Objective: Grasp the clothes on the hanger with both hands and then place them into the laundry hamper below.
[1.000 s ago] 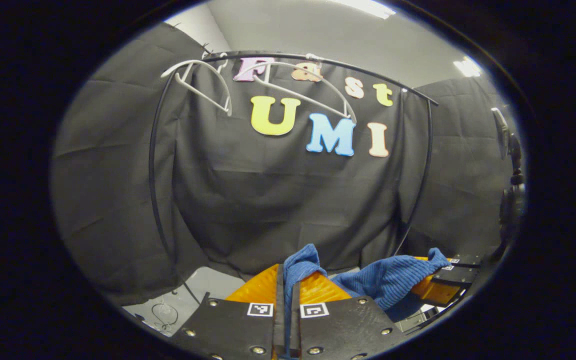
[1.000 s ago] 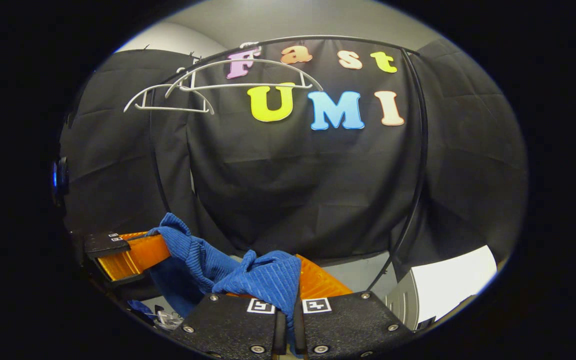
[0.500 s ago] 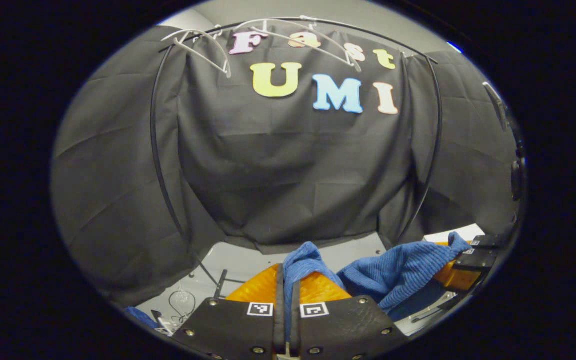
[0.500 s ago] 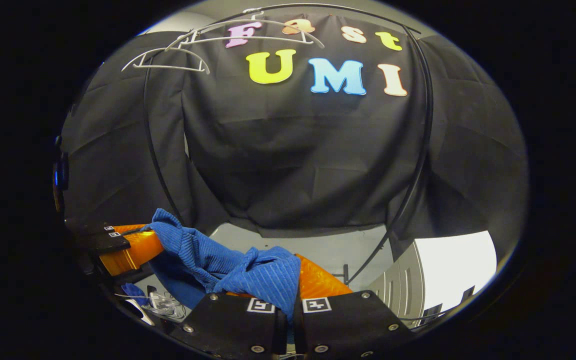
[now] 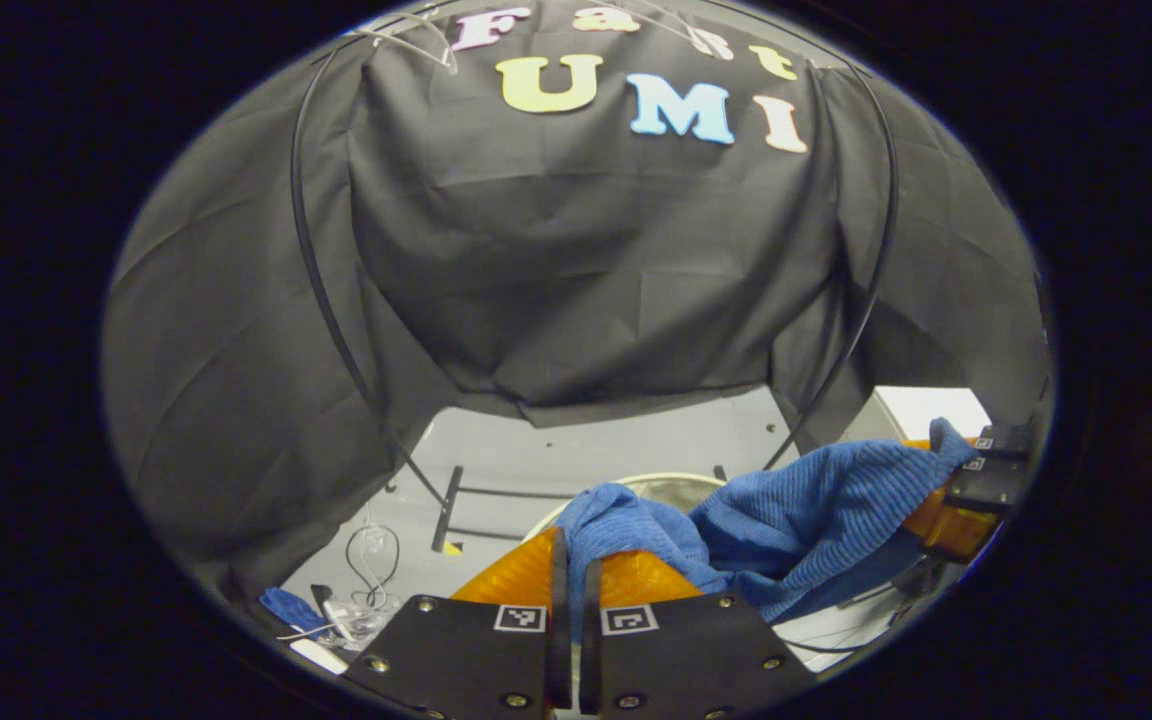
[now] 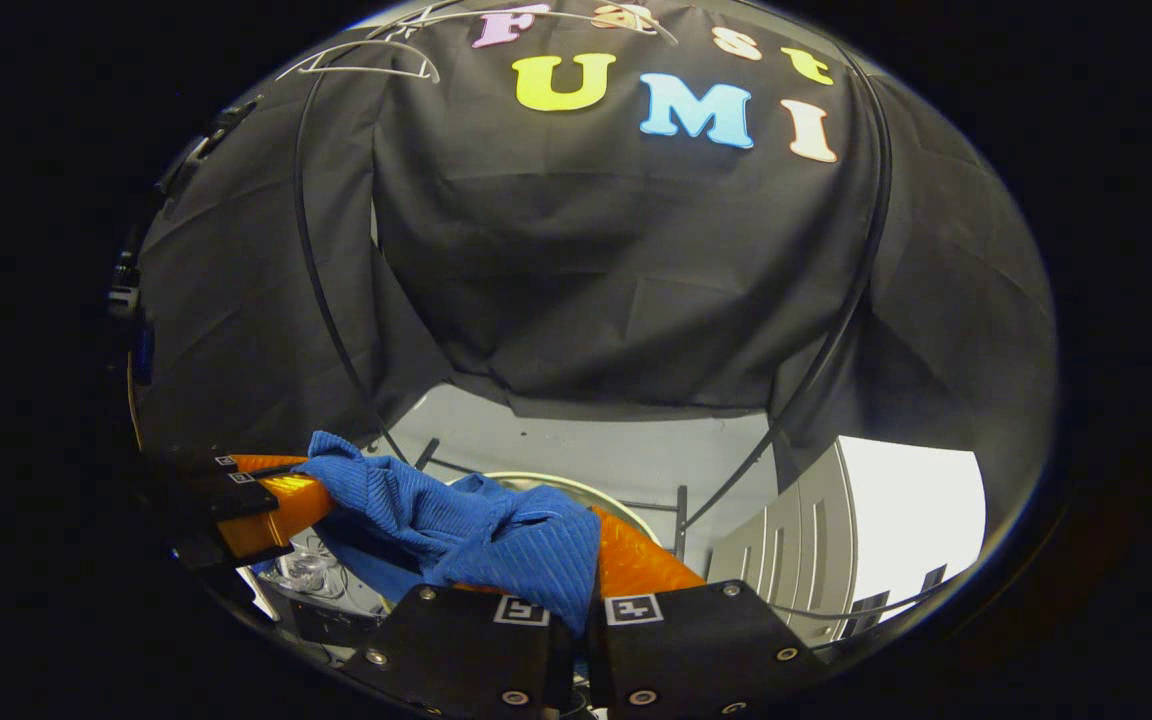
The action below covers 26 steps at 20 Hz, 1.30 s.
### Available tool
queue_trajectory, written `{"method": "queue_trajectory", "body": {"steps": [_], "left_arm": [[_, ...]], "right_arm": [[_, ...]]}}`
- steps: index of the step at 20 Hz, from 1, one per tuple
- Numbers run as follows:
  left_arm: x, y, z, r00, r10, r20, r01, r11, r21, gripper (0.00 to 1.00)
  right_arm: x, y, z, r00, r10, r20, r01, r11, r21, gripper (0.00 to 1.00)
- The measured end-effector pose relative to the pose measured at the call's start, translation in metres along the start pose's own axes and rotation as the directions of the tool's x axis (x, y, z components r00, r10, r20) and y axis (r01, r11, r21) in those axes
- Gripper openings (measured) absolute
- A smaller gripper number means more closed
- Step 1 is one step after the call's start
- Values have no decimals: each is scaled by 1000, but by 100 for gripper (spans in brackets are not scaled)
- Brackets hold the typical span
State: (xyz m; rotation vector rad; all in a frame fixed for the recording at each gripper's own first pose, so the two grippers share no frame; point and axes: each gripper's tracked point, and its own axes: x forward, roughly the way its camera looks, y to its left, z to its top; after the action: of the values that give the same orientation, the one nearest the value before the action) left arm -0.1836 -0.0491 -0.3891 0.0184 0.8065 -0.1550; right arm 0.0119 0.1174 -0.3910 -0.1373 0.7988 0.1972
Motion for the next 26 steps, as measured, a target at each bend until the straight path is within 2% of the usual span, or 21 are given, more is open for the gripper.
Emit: {"method": "queue_trajectory", "body": {"steps": [9, 13, 15, 16, 20, 26], "left_arm": [[12, 3, -59, 988, 24, -156, -20, 999, 32, 5], [10, -1, -54, 988, -5, -152, 8, 1000, 14, 5], [11, 1, -60, 986, -3, -164, 3, 1000, 1, 39], [11, 3, -62, 985, 1, -171, -2, 1000, -6, 55], [8, 13, -70, 984, 20, -178, -25, 999, -24, 94], [-8, 16, -48, 992, 24, -128, -26, 1000, -13, 95]], "right_arm": [[10, 8, -61, 985, -12, -172, 11, 1000, -7, 9], [13, 15, -74, 978, -1, -206, 0, 1000, -5, 13], [14, 18, -79, 975, 11, -224, -12, 1000, -4, 29], [15, 20, -79, 975, 21, -223, -21, 1000, 2, 42], [9, 19, -74, 979, 4, -203, -5, 1000, -6, 97], [-10, 14, -60, 990, -24, -140, 24, 1000, -1, 96]]}}
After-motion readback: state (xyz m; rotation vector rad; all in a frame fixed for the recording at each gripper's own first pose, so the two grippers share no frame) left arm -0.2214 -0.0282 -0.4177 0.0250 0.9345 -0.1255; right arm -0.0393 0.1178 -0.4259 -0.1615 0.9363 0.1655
